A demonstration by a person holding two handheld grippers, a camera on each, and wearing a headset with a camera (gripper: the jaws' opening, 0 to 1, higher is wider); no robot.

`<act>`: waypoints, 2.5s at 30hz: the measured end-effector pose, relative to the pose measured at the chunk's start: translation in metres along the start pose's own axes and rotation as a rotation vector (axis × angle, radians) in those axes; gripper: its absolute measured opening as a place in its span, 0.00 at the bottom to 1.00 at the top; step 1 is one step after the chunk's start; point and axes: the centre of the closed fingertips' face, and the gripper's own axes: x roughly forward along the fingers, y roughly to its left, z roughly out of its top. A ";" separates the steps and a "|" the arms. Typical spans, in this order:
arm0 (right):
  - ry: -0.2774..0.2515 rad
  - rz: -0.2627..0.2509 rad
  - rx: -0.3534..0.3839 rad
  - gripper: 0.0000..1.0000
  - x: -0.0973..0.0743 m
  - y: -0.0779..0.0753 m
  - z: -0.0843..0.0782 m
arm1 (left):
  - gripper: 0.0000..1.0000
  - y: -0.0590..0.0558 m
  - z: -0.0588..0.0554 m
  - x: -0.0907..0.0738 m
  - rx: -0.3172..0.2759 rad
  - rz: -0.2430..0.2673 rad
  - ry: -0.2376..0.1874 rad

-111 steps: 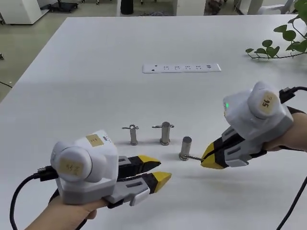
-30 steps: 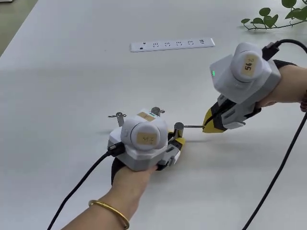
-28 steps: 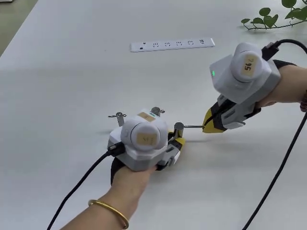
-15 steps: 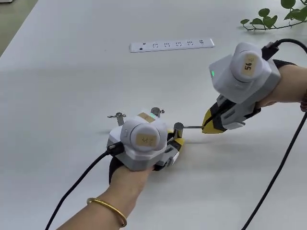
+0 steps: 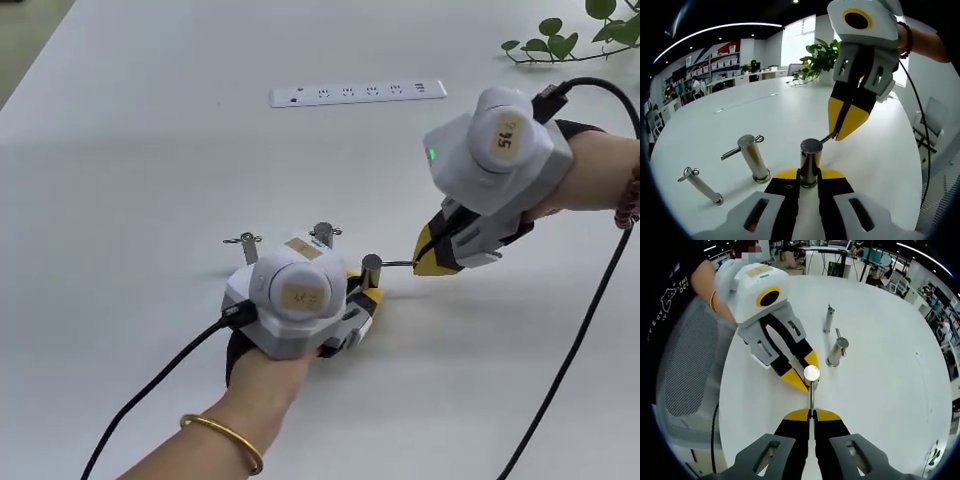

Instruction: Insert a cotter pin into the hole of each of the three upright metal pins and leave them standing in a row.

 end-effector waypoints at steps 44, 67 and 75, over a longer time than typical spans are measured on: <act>-0.075 -0.025 0.056 0.07 0.009 -0.002 0.015 | 0.11 0.000 -0.001 0.002 0.002 0.019 -0.031; -0.103 -0.023 0.039 0.00 0.008 0.001 0.027 | 0.11 -0.001 -0.002 0.003 -0.021 0.003 -0.028; -0.106 -0.026 0.044 0.00 0.011 -0.004 0.025 | 0.11 0.000 -0.002 0.005 -0.018 0.003 -0.020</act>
